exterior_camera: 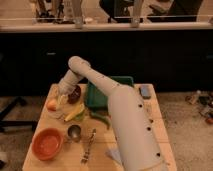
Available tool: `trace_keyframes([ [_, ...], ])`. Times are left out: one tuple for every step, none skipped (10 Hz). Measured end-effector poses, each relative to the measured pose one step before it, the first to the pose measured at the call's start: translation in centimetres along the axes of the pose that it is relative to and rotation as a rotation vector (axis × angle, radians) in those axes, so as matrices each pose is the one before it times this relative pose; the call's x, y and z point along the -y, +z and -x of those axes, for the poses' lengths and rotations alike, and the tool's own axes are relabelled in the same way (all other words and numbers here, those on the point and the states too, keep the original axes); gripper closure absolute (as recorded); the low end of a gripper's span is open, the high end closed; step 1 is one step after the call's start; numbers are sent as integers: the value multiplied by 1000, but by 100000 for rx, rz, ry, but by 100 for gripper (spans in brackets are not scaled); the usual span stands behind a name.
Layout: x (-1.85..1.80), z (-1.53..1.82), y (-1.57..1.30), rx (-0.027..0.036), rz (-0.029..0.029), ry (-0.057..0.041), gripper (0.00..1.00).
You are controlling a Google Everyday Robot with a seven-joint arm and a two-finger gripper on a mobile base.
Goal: Place apple in paper cup
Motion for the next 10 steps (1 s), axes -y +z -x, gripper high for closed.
trace_keyframes([
  [204,-59,37,30,-168,-834,100],
  [201,-109,-50,-553,46,-1262,100],
  [37,50,66,-154,170,-333,100],
  [-8,18,38,-45,111,-40,96],
  [-22,-72,-63,-5,-69,104,87],
  [-24,-63,-36,-5,-13,116,78],
  [2,11,7,0,10,-17,69],
  [-7,-37,57,33,69,18,55],
  [-33,-64,33,-5,116,108,47],
  [5,11,-15,-7,-27,-17,37],
])
